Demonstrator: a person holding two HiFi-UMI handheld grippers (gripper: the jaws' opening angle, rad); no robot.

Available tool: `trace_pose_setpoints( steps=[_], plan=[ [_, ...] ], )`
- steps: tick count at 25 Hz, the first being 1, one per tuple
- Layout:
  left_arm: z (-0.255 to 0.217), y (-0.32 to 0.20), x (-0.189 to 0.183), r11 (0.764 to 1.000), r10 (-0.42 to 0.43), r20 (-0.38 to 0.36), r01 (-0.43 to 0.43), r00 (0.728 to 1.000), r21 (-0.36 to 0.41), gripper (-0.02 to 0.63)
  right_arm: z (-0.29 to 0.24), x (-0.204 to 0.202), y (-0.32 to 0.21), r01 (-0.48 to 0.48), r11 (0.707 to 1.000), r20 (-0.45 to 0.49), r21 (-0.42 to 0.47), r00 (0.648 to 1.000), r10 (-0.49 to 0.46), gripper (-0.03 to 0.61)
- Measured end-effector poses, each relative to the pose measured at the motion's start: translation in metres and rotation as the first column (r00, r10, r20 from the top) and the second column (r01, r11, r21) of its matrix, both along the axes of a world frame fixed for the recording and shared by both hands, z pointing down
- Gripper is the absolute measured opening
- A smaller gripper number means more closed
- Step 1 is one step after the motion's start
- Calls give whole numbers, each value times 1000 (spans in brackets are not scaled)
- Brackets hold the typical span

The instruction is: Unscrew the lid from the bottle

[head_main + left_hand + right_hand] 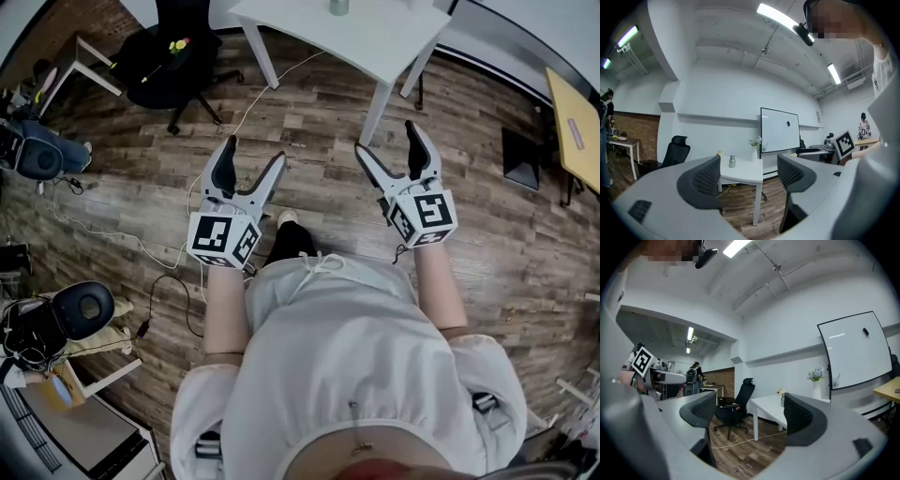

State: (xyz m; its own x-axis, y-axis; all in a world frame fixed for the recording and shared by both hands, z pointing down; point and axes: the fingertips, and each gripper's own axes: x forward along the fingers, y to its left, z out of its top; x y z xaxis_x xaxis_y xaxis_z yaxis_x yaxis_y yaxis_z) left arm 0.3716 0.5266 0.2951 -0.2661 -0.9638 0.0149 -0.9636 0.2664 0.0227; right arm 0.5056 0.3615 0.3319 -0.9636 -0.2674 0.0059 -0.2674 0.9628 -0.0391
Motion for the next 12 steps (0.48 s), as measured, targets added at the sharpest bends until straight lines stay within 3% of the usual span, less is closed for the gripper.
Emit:
trace_pose_setpoints(
  steps=[7,12],
  plan=[
    [15,-31,-68,999,29,-22,-30,999,-36,373,9,-55,-38,-77,997,-46,-20,996,76,449],
    [25,-52,-142,993,114,-43,-116,993,-38,373,19,-132,-54,-124,992,-73,-24,990,122,447]
  ],
)
